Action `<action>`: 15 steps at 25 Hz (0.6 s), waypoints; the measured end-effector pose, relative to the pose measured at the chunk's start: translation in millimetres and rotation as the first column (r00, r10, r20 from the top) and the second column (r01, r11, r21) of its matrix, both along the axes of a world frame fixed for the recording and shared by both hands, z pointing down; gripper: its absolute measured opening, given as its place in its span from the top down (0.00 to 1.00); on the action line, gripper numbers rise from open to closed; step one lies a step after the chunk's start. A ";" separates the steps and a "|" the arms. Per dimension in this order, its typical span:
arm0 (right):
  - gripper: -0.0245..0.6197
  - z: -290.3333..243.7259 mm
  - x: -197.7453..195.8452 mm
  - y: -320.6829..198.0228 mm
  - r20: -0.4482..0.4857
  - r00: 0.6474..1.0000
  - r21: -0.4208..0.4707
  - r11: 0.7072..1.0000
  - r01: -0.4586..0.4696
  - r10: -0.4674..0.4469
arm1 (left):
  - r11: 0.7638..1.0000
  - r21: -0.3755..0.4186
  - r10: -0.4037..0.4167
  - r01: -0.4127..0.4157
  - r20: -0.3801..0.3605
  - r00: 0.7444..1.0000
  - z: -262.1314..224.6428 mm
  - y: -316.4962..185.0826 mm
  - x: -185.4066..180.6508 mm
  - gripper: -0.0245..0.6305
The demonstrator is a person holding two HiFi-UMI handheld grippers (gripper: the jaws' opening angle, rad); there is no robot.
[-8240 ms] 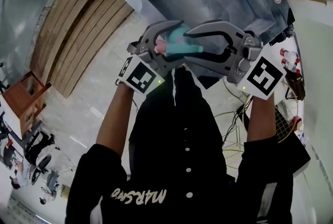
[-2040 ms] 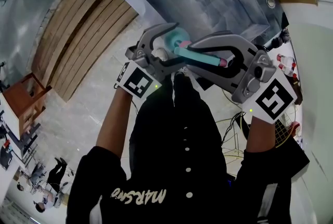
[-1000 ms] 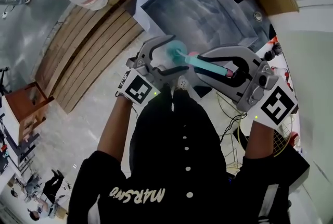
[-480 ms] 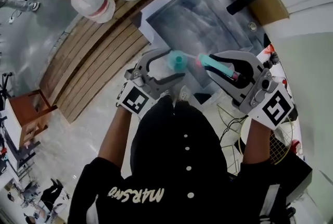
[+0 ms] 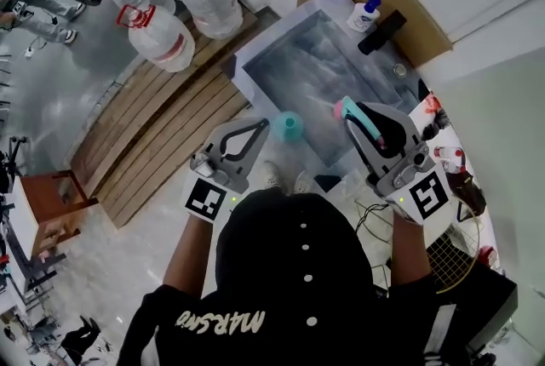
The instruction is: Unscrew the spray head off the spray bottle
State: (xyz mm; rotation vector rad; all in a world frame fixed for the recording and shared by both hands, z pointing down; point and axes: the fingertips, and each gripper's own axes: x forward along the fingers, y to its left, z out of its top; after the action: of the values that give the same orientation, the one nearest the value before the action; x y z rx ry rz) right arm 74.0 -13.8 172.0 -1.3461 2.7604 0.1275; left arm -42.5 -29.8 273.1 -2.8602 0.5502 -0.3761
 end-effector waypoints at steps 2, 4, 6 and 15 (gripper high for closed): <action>0.82 0.1 6.9 4.7 -0.009 0.999 0.000 0.999 -0.046 0.046 | 1.000 0.009 -0.023 0.023 -0.003 1.000 -10.2 1.8 -3.0 0.93; 0.82 -1.6 14.7 9.9 -0.017 0.995 0.003 0.995 -0.098 0.098 | 0.996 -0.011 -0.084 0.083 -0.077 0.993 -25.4 -0.5 -7.4 0.93; 0.82 -0.9 22.9 18.3 -0.029 0.989 0.006 0.990 -0.143 0.143 | 0.983 -0.075 -0.177 0.166 -0.190 0.966 -41.3 -3.0 -13.9 0.93; 0.82 16.7 55.7 46.3 -0.042 0.939 0.015 0.940 -0.341 0.341 | 0.926 -0.118 -0.376 0.359 -0.189 0.907 -45.2 -3.9 -42.2 0.93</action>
State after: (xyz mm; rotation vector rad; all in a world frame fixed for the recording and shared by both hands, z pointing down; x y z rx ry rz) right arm 129.7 32.5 188.7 -1.8292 2.5270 0.1857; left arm -84.7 -33.7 227.9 -2.8825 1.1494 -0.1552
